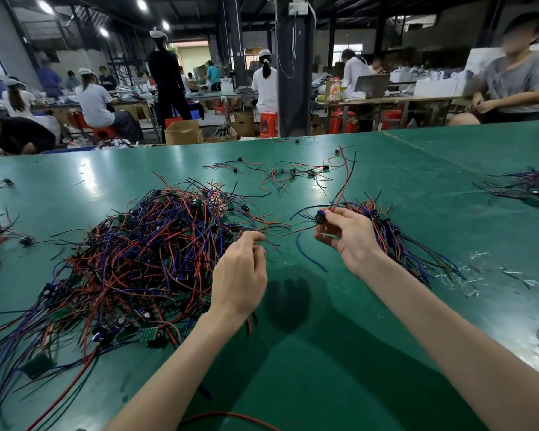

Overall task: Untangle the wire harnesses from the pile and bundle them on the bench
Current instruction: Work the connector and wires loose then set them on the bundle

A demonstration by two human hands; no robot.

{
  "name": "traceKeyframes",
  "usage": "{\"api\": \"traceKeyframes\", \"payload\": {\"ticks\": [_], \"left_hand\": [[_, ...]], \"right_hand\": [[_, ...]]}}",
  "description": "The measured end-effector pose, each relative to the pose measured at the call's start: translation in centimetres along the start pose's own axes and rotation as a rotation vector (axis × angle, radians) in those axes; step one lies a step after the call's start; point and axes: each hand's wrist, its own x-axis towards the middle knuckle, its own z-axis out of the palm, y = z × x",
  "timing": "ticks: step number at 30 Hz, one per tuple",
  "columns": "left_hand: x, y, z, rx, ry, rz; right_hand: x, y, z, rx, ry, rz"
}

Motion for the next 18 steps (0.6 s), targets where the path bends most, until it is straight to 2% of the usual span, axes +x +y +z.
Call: {"api": "traceKeyframes", "payload": {"ticks": [6, 12, 18], "left_hand": [[0.1, 0.1, -0.1, 0.021, 0.01, 0.01], [0.0, 0.3, -0.3, 0.012, 0.002, 0.013], [-0.2, 0.2, 0.1, 0.041, -0.03, 0.029]], "right_hand": [[-0.6, 1.1, 0.3, -0.079, -0.069, 0.075], [0.6, -1.1, -0.6, 0.117, 0.044, 0.053], [0.1, 0.0, -0.9, 0.1, 0.04, 0.106]]}}
